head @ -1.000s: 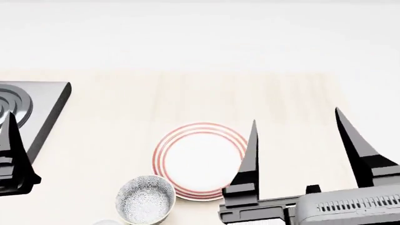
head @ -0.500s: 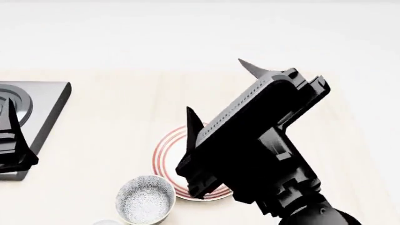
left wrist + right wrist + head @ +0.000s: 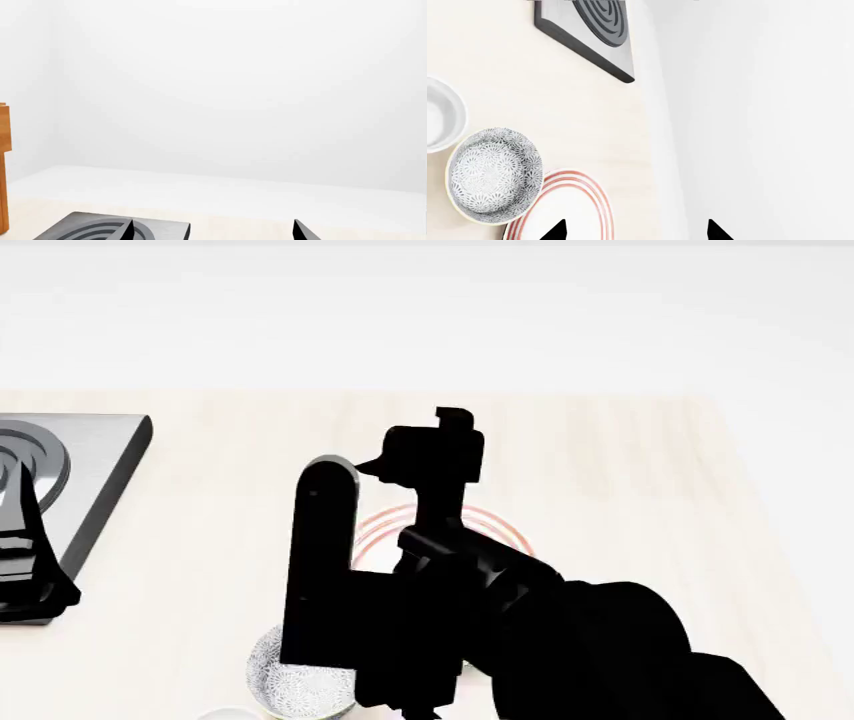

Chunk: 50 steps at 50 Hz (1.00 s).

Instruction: Pick the akita bowl between the plate and the ramekin and place it on the plate.

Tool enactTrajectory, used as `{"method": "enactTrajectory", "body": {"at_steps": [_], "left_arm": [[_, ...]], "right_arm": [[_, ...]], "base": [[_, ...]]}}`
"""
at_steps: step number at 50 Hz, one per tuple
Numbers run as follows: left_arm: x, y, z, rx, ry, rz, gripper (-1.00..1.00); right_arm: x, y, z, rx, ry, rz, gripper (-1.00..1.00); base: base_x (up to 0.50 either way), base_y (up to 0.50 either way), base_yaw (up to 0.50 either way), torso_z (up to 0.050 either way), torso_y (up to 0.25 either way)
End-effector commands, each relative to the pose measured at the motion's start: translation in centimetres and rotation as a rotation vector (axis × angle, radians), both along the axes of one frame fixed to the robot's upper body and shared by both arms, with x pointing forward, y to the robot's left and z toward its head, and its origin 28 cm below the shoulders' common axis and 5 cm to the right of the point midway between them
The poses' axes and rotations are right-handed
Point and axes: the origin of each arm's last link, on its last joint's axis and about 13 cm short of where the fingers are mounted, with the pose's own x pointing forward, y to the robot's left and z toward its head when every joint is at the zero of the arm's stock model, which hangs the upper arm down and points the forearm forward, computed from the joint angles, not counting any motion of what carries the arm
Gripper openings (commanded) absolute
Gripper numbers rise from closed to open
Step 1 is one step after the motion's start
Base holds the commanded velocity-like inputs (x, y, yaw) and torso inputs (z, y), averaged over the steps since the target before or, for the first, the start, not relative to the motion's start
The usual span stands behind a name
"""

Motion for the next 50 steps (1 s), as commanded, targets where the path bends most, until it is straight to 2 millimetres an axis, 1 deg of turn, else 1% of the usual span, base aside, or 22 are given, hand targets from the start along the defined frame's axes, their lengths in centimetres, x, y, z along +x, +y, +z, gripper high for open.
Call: {"method": "enactTrajectory", "body": {"at_steps": [1,6,9,15,22,27,34,37,40,46,50], "left_arm": [[-0.2,0.1,0.0,0.005,-0.001,-0.006,1.00],[-0.2,0.2,0.0,0.003,-0.002,-0.004,1.00],[-0.1,0.2,0.0,0.003,-0.001,-0.002,1.00],[-0.4,0.3,-0.3,-0.008,0.007,-0.010,1.00],[-0.2,0.6,-0.4,-0.004,0.002,0.024,1.00],[-0.2,0.6,-0.5,-0.008,0.001,0.034,1.00],[-0.4,0.7,-0.5,-0.008,-0.006,0.038,1.00],[-0.3,0.7,-0.5,-0.008,-0.005,0.038,1.00],[-0.5,0.7,-0.3,-0.014,-0.007,0.038,1.00],[-0.5,0.8,-0.5,-0.016,-0.004,0.038,1.00],[-0.4,0.9,-0.5,-0.019,-0.004,0.041,1.00]], "right_arm": [[0.2,1.1,-0.8,-0.192,0.092,0.112,1.00],[0.3,1.4,-1.5,-0.233,0.096,0.130,1.00],[0.7,1.5,-2.3,-0.310,0.076,0.128,1.00],[1.8,2.1,-2.8,-0.298,0.059,0.127,1.00],[2.0,2.5,-4.2,-0.325,0.079,0.151,1.00],[2.4,2.9,-4.7,-0.313,0.070,0.155,1.00],[3.7,3.1,-5.5,-0.285,0.049,0.116,1.00],[3.6,3.3,-5.9,-0.279,0.058,0.128,1.00],[3.5,3.4,-6.8,-0.291,0.066,0.137,1.00],[3.6,3.7,-7.4,-0.280,0.076,0.144,1.00],[2.9,3.9,-7.7,-0.289,0.156,0.210,1.00]], "base": [[0.00,0.00,0.00,0.000,0.000],[0.00,0.00,0.00,0.000,0.000],[0.00,0.00,0.00,0.000,0.000],[0.00,0.00,0.00,0.000,0.000],[0.00,0.00,0.00,0.000,0.000],[0.00,0.00,0.00,0.000,0.000],[0.00,0.00,0.00,0.000,0.000],[0.00,0.00,0.00,0.000,0.000],[0.00,0.00,0.00,0.000,0.000],[0.00,0.00,0.00,0.000,0.000],[0.00,0.00,0.00,0.000,0.000]]}}
